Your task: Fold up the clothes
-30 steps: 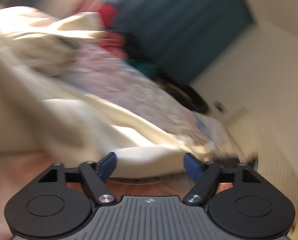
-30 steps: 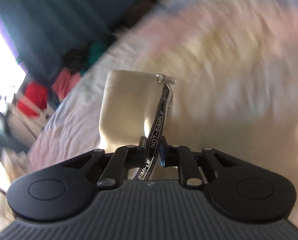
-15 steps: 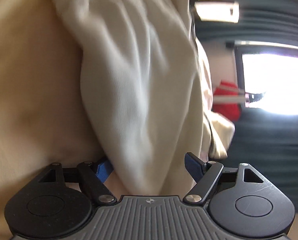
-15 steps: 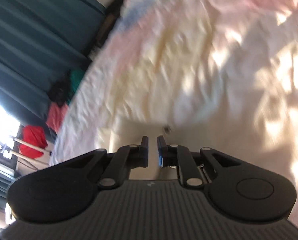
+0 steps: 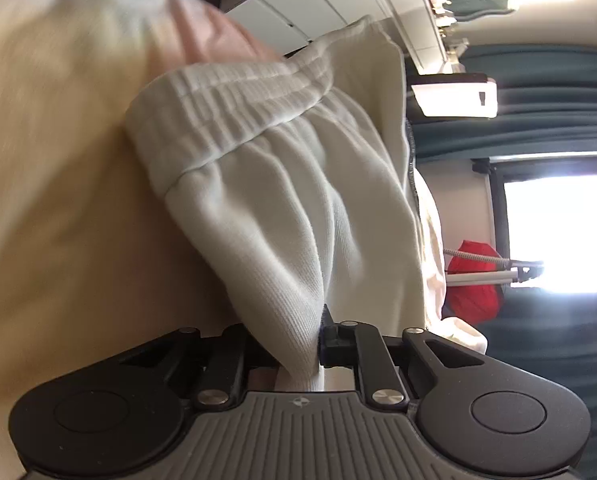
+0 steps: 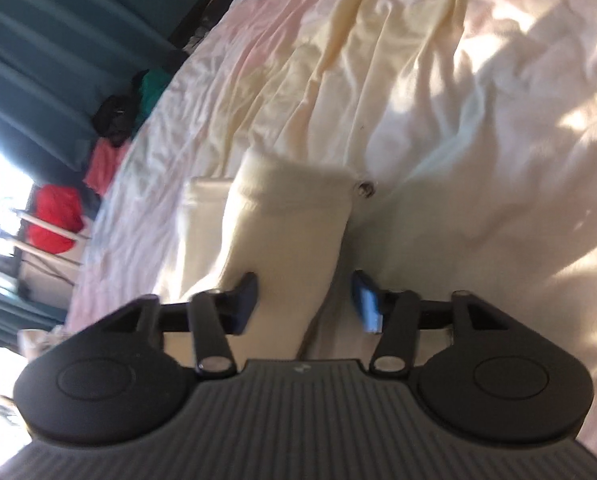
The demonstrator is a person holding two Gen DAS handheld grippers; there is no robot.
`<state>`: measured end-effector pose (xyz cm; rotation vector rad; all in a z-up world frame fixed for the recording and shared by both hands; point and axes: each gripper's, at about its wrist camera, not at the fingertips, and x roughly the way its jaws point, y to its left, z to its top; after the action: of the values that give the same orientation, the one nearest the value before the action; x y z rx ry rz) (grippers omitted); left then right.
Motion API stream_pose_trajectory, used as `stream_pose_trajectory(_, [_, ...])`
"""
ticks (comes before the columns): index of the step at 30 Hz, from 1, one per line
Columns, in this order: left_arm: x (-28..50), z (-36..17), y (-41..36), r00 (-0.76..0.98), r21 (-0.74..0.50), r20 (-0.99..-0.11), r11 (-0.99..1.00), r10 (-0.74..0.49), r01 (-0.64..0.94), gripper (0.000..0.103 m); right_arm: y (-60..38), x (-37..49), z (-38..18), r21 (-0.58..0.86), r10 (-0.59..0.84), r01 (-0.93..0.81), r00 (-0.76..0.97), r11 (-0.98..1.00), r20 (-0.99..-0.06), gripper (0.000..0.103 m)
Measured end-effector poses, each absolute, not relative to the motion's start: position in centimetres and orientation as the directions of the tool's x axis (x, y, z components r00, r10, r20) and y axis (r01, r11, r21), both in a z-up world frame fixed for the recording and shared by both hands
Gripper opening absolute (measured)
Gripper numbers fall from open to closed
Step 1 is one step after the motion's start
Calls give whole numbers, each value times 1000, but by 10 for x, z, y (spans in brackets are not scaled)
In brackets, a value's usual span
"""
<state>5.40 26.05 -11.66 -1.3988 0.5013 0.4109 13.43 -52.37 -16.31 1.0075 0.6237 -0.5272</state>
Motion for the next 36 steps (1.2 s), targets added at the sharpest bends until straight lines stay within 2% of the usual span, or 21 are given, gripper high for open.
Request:
stream_pose_trajectory(2, [39,-103,272,832,-822,-555,160,-16,-546,10,-522,135,-162,573,-152,678,696,460,-702,9])
stream_pose_trajectory(3, [31,-95,281,831,-821,-556,173,-26,-544,10,-523,132,-161,589,-154,670,709,452,-689,7])
stream_pose_trajectory(8, [-12,-57,325,825,-815,-559,239,-80,-528,8,-528,120,-150,653,-168,623,766,431,-621,6])
stream_pose_trajectory(11, [-37,-36,351,815,-805,-568,278,-112,-524,8,-531,114,-150,672,-149,623,768,399,-623,6])
stream_pose_trajectory(17, [-50,-52,352,706,-681,-702,383,-100,-624,8,-526,71,-138,656,-231,714,700,243,-676,5])
stream_pose_trajectory(20, [-46,-61,356,680,-652,-726,426,-108,-628,10,-527,44,-130,589,-331,789,610,174,-720,3])
stream_pose_trajectory(22, [-15,-58,359,680,-641,-726,464,-107,-611,13,-533,30,-126,571,-377,810,575,135,-727,3])
stream_pose_trajectory(24, [-19,-50,357,682,-621,-725,520,-97,-587,21,-536,25,-122,602,-380,785,606,145,-699,5])
stream_pose_trajectory(26, [-29,-40,352,676,-586,-733,577,-78,-569,38,-534,25,-113,620,-376,756,648,210,-662,6])
stream_pose_trajectory(28, [-36,-26,346,680,-547,-732,637,-49,-543,48,-529,30,-104,664,-353,690,721,289,-596,7])
stream_pose_trajectory(31, [-39,-4,326,685,-444,-726,719,60,-534,62,-519,50,-89,677,-285,595,803,433,-524,11])
stream_pose_trajectory(34, [-40,22,296,728,-334,-656,788,199,-517,80,-504,81,-81,646,-193,498,853,579,-485,22])
stream_pose_trajectory(36, [-33,32,269,758,-282,-610,831,231,-480,81,-497,102,-79,621,-148,461,861,634,-487,39])
